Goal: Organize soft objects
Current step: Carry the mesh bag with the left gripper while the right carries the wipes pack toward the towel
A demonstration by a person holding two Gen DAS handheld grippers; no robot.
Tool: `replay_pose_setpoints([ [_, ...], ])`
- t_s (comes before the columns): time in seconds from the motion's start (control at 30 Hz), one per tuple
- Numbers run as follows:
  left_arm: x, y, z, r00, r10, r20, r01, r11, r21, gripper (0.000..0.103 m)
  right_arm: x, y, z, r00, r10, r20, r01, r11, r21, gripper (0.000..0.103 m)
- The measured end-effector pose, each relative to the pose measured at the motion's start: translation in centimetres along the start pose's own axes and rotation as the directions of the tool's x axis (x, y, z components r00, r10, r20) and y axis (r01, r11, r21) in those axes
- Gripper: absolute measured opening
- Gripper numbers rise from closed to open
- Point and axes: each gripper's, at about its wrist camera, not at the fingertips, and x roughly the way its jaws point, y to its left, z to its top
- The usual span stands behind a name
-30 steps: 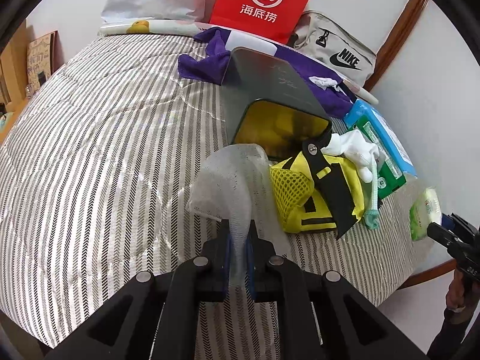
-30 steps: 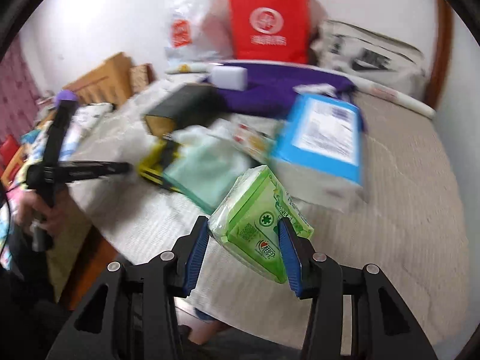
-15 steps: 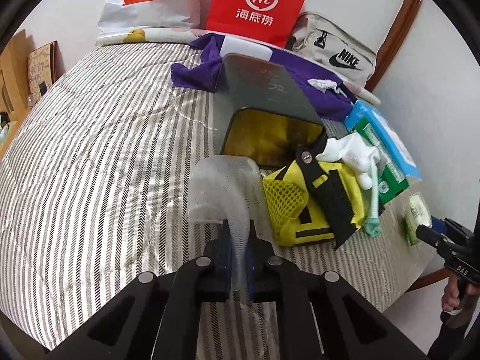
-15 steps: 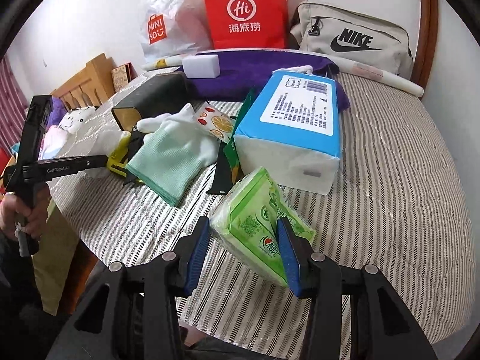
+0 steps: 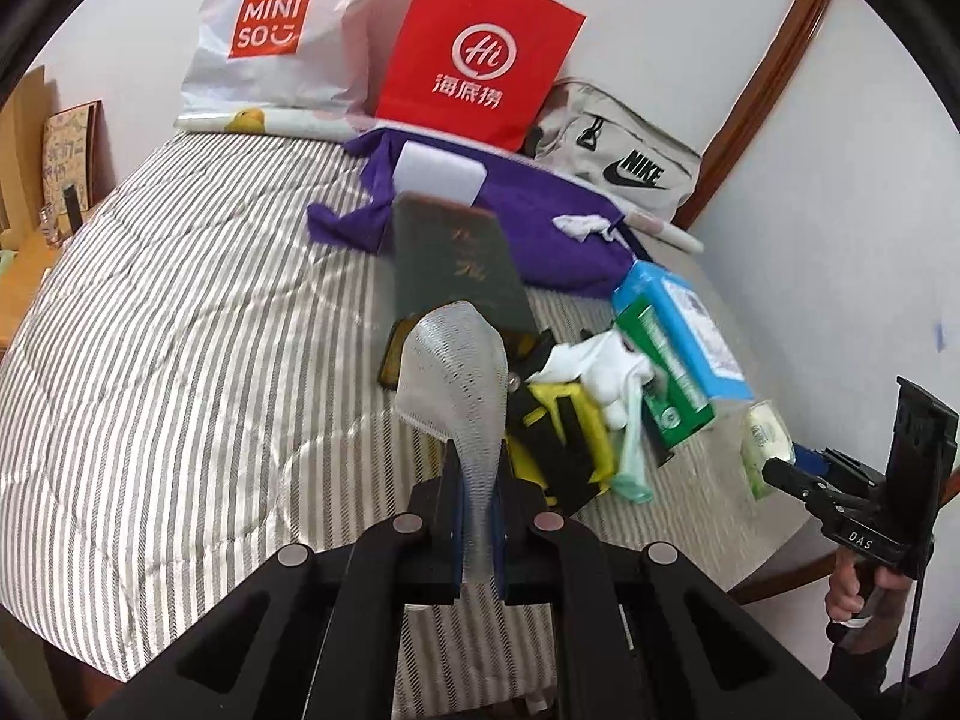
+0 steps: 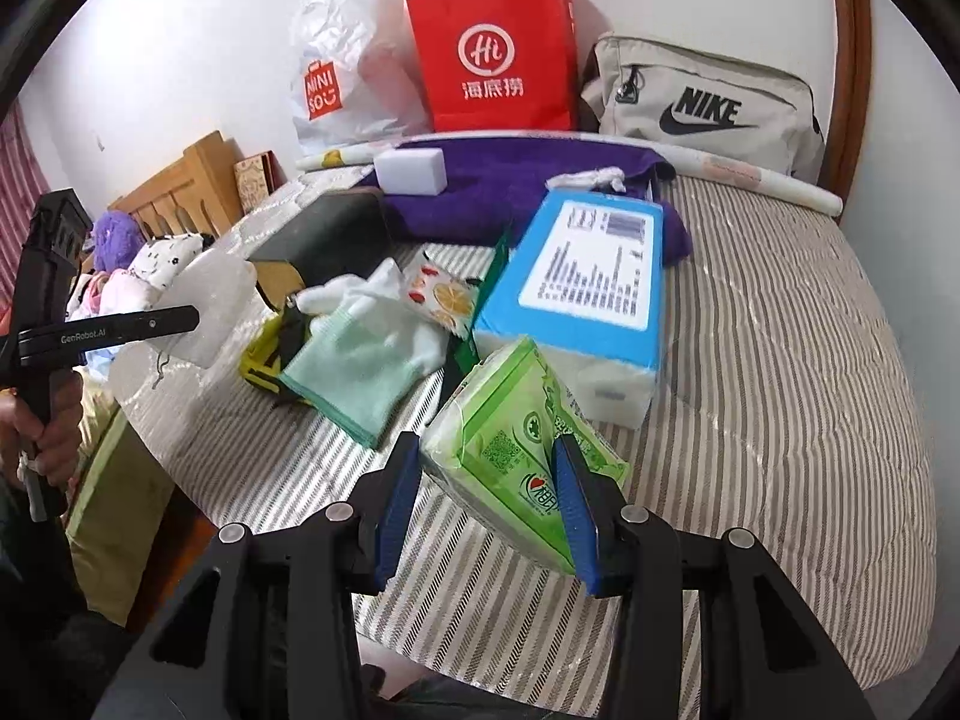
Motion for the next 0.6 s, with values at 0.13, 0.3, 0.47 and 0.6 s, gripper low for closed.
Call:
replay_pose_setpoints([
  [0.13, -0.2, -0.4, 1.3, 1.000, -0.008, 0.005, 0.008, 1.000, -0.002, 0.007, -0.6, -0.3, 1.2, 1.000, 0.012, 0.021, -0.012, 1.000, 0.002, 0.044],
  [0.3, -0.1, -1.3, 3.4, 1.000, 0.001, 0.010, -0.001, 1.000, 0.016, 0.007, -1.0, -0.7, 3.1, 0.999, 0.019, 0.043, -0.018, 1.000, -0.005, 0.044],
  [0.47, 0.1, -1.7, 6.1, 0.999, 0.019, 0.030, -0.020, 0.999, 0.036, 0.007, -0.6, -1.4, 5.8, 0.998, 0.017, 0.057, -0.016, 1.000, -0.018, 0.044],
  [0.6, 0.6, -1.6, 8.2, 0.999, 0.021, 0.037, -0.022, 1.000, 0.019, 0.007, 0.2, -2.0, 8.1, 0.998, 0.015, 0.064, -0.013, 1.000, -0.028, 0.044],
])
